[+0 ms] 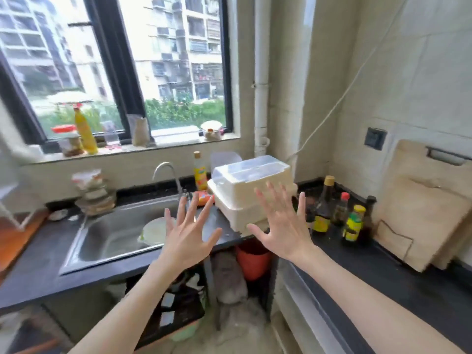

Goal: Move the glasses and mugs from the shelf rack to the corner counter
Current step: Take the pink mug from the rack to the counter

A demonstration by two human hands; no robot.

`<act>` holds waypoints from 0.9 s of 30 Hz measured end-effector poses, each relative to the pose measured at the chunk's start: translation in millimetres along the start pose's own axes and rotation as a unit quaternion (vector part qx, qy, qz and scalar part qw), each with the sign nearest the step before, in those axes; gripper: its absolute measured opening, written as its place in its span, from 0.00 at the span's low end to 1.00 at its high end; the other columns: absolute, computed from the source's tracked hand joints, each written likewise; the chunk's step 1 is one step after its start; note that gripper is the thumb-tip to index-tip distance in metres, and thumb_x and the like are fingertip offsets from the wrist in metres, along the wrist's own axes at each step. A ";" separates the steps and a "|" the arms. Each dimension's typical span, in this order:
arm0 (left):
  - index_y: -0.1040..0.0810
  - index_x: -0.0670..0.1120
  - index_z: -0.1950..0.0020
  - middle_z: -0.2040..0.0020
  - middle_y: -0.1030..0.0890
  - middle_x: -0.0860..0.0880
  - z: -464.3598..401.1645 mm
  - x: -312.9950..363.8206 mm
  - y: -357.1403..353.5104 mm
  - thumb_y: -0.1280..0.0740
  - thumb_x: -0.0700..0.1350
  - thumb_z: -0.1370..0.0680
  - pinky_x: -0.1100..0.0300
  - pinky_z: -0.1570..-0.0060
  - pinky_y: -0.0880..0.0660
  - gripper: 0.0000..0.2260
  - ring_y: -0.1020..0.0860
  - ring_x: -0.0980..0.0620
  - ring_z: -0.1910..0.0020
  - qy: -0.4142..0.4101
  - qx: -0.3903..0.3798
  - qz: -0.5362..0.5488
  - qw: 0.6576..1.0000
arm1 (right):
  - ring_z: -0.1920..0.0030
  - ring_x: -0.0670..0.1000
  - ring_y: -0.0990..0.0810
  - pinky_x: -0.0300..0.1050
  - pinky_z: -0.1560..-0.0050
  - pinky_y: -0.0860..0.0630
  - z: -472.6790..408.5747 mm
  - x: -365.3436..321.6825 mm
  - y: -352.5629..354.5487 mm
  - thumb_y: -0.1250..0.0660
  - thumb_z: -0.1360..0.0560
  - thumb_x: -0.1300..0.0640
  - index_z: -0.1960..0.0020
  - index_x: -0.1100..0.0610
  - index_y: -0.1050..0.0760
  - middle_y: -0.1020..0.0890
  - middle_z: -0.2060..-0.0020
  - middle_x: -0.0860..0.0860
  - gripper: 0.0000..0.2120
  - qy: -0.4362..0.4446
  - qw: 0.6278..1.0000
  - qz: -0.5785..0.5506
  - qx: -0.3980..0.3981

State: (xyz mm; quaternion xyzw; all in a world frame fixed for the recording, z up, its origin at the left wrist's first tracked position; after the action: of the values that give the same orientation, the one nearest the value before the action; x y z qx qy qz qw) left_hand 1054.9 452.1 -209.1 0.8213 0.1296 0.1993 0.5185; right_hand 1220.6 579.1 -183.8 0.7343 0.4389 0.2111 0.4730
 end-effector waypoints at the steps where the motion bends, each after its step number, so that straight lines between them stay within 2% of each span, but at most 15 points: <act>1: 0.69 0.67 0.31 0.24 0.64 0.54 11.0 -34.0 10.9 0.50 0.67 0.26 0.38 0.31 0.64 0.32 0.64 0.47 0.24 0.024 0.010 -0.011 1.000 | 0.25 0.53 0.64 0.64 0.33 0.71 -15.6 -31.5 -10.3 0.43 0.28 0.35 0.29 0.40 0.69 0.65 0.26 0.46 0.40 0.026 1.000 -0.015 -0.002; 4: 0.68 0.66 0.31 0.25 0.65 0.54 51.1 -130.1 45.4 0.50 0.66 0.25 0.39 0.31 0.67 0.31 0.68 0.49 0.27 0.107 0.026 -0.042 0.993 | 0.24 0.52 0.62 0.64 0.32 0.68 -54.3 -128.9 -40.7 0.43 0.28 0.35 0.26 0.42 0.60 0.61 0.24 0.46 0.39 0.104 0.993 -0.047 -0.010; 7: 0.69 0.64 0.31 0.23 0.63 0.52 88.0 -209.7 74.9 0.49 0.65 0.24 0.40 0.31 0.68 0.31 0.67 0.47 0.26 0.192 0.024 -0.065 0.979 | 0.24 0.55 0.58 0.64 0.31 0.67 -78.4 -218.8 -67.4 0.43 0.28 0.35 0.25 0.45 0.54 0.55 0.23 0.49 0.38 0.183 0.981 -0.064 -0.029; 14: 0.73 0.71 0.37 0.23 0.65 0.54 146.6 -354.4 113.2 0.51 0.67 0.25 0.44 0.32 0.70 0.30 0.70 0.51 0.28 0.317 0.018 -0.084 0.945 | 0.24 0.52 0.62 0.64 0.30 0.66 -137.3 -382.8 -125.3 0.47 0.28 0.33 0.26 0.42 0.60 0.56 0.23 0.48 0.37 0.287 0.949 -0.119 -0.045; 19: 0.67 0.67 0.30 0.23 0.64 0.53 143.6 -455.7 138.2 0.51 0.67 0.26 0.42 0.31 0.67 0.31 0.67 0.48 0.25 0.371 0.015 -0.112 0.922 | 0.24 0.52 0.61 0.61 0.31 0.68 -197.9 -480.0 -163.4 0.48 0.28 0.32 0.25 0.43 0.60 0.56 0.23 0.49 0.37 0.321 0.935 -0.150 -0.031; 27: 0.65 0.64 0.27 0.23 0.63 0.51 161.2 -586.3 177.9 0.54 0.68 0.26 0.43 0.31 0.68 0.31 0.68 0.48 0.26 0.431 0.011 -0.150 0.890 | 0.24 0.54 0.59 0.61 0.29 0.63 -264.8 -627.0 -207.9 0.49 0.27 0.32 0.25 0.46 0.57 0.52 0.23 0.51 0.37 0.377 0.907 -0.179 -0.049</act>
State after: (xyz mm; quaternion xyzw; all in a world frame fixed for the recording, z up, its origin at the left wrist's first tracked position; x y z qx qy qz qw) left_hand 610.5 0.8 -223.3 0.6310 0.4648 0.4521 0.4260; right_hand 606.5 219.4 -178.0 0.4848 0.6978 0.4052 0.3373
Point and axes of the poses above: each hand's wrist, its own z-axis away from the middle knuckle, its own y-axis out of the back of the hand, x = y × z, the point moved 6 cm from there along -z, towards the middle knuckle
